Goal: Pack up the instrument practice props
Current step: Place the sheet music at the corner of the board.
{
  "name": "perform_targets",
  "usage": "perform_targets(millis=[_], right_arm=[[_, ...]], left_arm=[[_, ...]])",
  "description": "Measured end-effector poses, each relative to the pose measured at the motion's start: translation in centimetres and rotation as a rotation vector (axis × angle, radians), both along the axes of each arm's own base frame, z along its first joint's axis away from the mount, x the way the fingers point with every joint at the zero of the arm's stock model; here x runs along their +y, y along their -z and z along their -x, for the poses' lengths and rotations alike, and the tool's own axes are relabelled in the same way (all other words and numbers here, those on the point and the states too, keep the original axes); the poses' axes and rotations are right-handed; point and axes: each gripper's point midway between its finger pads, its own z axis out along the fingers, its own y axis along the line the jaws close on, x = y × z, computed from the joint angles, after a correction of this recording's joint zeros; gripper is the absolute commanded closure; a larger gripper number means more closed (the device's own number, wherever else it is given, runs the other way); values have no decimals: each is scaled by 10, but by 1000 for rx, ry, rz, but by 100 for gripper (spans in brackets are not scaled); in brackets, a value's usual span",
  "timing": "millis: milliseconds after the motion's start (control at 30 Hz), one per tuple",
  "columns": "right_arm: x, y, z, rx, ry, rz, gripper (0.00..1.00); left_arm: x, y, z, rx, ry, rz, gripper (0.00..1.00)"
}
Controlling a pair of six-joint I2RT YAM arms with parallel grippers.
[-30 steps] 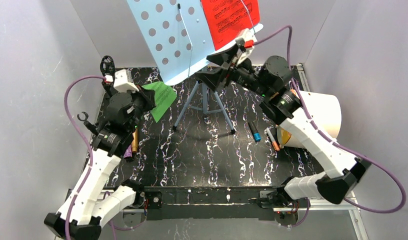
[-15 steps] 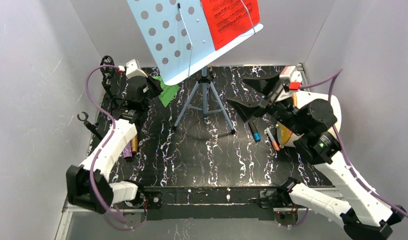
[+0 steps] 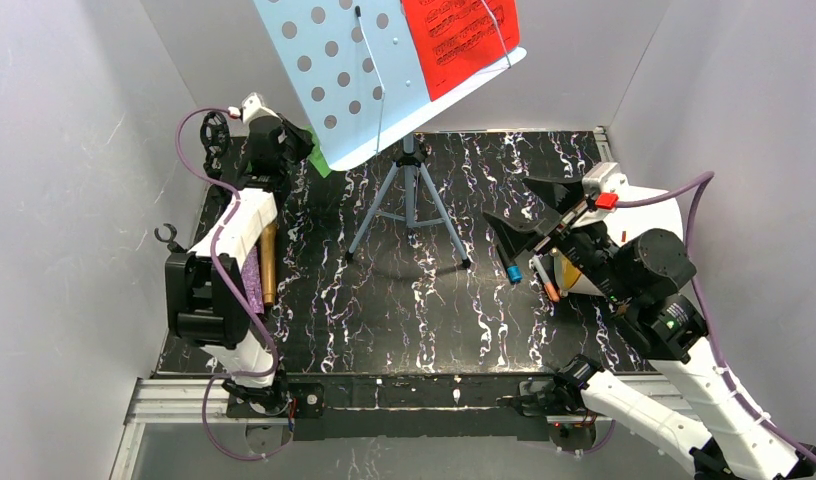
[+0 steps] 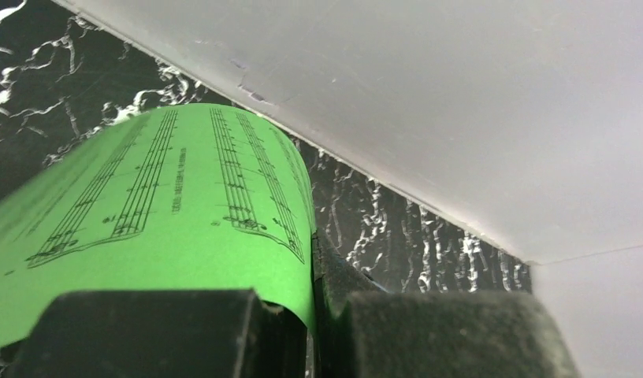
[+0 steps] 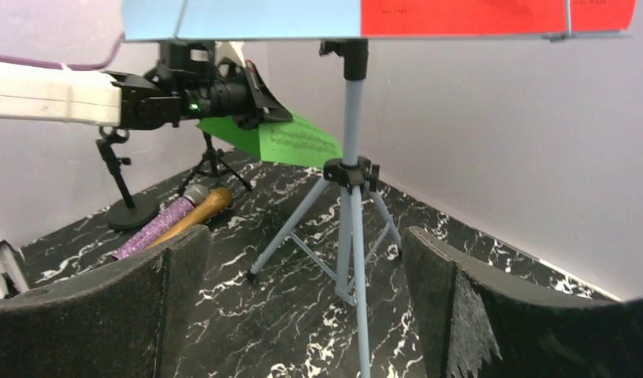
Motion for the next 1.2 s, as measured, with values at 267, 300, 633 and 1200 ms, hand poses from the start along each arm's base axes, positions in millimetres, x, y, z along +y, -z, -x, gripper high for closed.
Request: perform_targets(millis=[267, 300, 633, 1200], right_arm=[[-2, 31, -10, 56, 48, 54, 1], [-2, 34, -11, 61, 49, 58, 1], [-3, 51, -17, 93, 73, 82, 1], [-8, 58, -16, 108, 94, 91, 1]], left_arm=[[-7, 60, 30, 27, -17, 147, 100], [-8, 79, 35, 61, -24, 171, 100], [-4, 150, 60, 168, -140, 335, 100], [-1, 189, 25, 167, -285, 463, 100]])
